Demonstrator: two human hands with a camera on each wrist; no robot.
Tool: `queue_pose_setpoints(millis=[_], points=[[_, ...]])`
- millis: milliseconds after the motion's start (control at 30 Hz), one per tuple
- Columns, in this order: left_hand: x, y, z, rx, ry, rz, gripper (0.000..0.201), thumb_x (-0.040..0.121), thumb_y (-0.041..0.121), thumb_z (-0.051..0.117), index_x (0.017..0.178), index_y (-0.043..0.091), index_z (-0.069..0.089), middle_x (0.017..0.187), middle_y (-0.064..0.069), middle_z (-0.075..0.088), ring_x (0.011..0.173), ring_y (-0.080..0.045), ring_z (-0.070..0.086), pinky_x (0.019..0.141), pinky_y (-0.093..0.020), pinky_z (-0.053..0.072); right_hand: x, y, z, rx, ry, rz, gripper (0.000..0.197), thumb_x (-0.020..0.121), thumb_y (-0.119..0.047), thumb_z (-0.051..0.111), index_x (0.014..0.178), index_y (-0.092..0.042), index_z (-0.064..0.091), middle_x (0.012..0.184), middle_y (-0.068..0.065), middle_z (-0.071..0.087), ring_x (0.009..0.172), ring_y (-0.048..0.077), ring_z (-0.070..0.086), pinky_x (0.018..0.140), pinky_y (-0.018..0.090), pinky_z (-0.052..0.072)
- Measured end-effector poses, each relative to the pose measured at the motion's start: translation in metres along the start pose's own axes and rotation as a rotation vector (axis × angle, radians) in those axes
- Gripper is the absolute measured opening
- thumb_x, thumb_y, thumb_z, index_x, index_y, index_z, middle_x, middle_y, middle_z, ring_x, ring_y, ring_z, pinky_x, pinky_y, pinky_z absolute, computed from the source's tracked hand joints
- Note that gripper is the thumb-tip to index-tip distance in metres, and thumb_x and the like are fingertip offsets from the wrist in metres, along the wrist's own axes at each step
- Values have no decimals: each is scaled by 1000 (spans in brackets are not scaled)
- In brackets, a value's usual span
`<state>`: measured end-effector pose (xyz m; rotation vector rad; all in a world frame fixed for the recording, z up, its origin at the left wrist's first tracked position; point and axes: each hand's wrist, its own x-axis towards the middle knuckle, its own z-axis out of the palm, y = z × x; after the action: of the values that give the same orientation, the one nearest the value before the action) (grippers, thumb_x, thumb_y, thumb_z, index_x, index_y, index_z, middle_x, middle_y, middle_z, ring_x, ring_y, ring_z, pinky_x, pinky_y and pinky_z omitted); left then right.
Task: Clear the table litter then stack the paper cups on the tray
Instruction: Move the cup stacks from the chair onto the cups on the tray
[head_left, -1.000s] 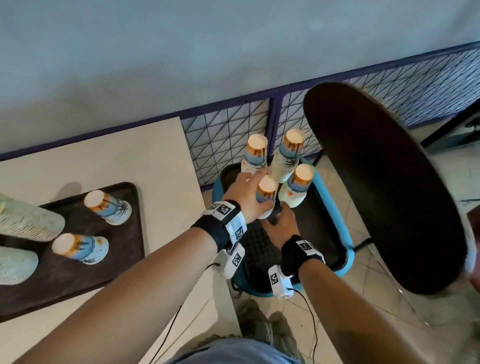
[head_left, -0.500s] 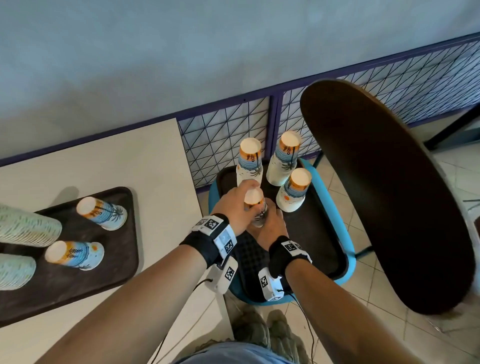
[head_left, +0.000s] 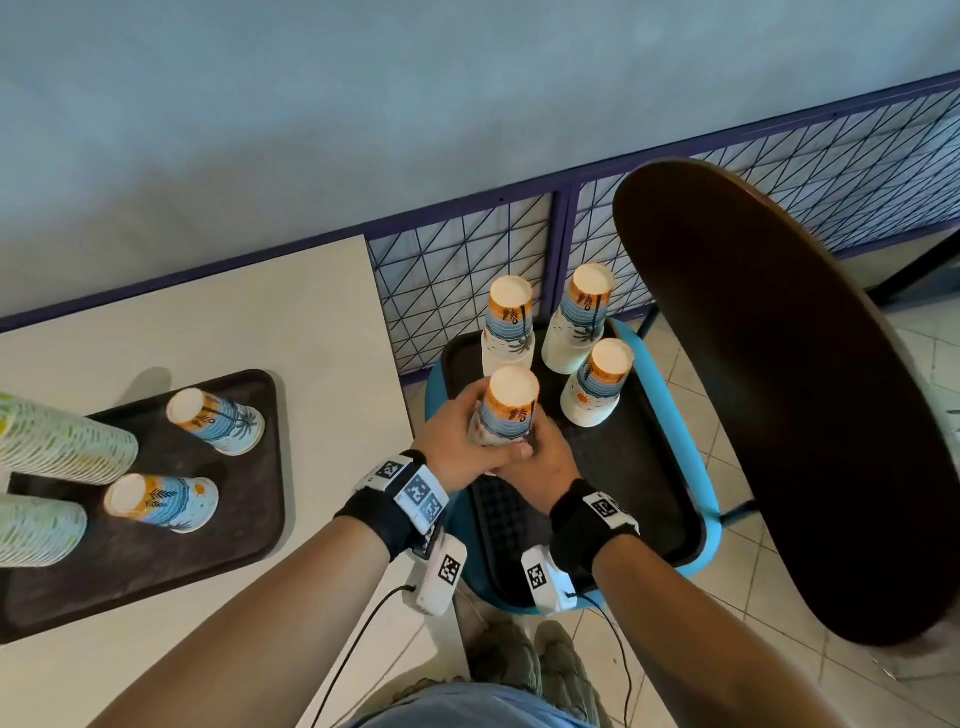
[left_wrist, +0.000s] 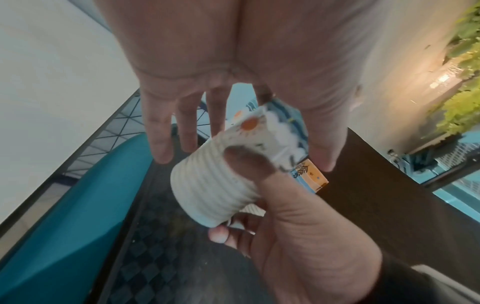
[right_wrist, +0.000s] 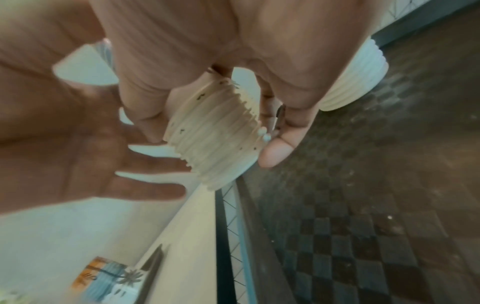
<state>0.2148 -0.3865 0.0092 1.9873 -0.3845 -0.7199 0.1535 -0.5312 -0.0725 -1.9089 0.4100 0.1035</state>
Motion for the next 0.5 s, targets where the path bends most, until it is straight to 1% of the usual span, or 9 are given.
queue_pose_setpoints(millis=[67,100,133,233,267,300,367,433,500], points=[[-2,-6,0,-101,-24,-20,74,76,15,93,137,31,52,122,11,70,105,10,68,93,-13,54,-6,-4,-1,16,-13,-61,87,62,-45,92,137,-46,48,130,-12,62,123,13,59,101,45,53],[-3,-8,0,-139,-39,-32,70,76,10,92,133,28,55,119,10,72,103,11,69,89,-10,54,-11,-8,-2,36,-12,-81,85,62,-44,92,135,-48,48,130,-12,62,123,14,59,101,45,53],[-3,-10,0,-173,-53,-40,69,76,8,92,132,23,57,119,5,73,106,6,70,91,-14,55,-15,-12,-4,56,-14,-99,83,63,-45,92,134,-50,48,129,-12,63,122,15,59,100,45,54],[-3,-15,3,-266,-53,-38,79,69,13,97,137,9,57,124,-12,74,118,-25,72,104,-48,58,-29,-25,-13,112,-54,-166,83,68,-40,91,139,-43,47,131,-12,63,122,13,61,100,43,54],[-3,-15,3,-299,-39,-39,81,67,17,97,137,8,57,124,-14,74,118,-30,71,104,-54,57,-34,-27,-18,133,-74,-180,84,71,-36,90,142,-37,45,132,-12,62,121,11,62,99,40,56],[-3,-15,3,-324,-20,-37,81,66,20,97,136,8,58,124,-14,75,118,-32,71,104,-55,57,-39,-27,-25,146,-87,-193,85,73,-33,88,145,-33,42,132,-12,61,118,10,64,95,36,57],[-4,-14,3,-340,25,-31,77,64,25,95,132,11,61,121,-8,77,116,-26,73,102,-48,58,-48,-26,-40,95,20,-205,81,77,-37,82,145,-31,39,125,-6,58,103,11,65,83,31,59],[-6,-13,3,-346,56,-39,74,60,30,94,127,18,64,116,0,79,111,-17,74,99,-39,58,-49,-19,-56,22,246,-176,65,78,-38,77,133,-33,43,113,3,52,88,16,61,73,31,55],[-8,-13,3,-358,69,-48,74,56,35,94,123,26,65,115,5,79,111,-15,74,101,-38,57,-39,-16,-73,23,444,-54,56,80,-32,78,123,-37,41,114,3,48,86,17,58,73,36,56]])
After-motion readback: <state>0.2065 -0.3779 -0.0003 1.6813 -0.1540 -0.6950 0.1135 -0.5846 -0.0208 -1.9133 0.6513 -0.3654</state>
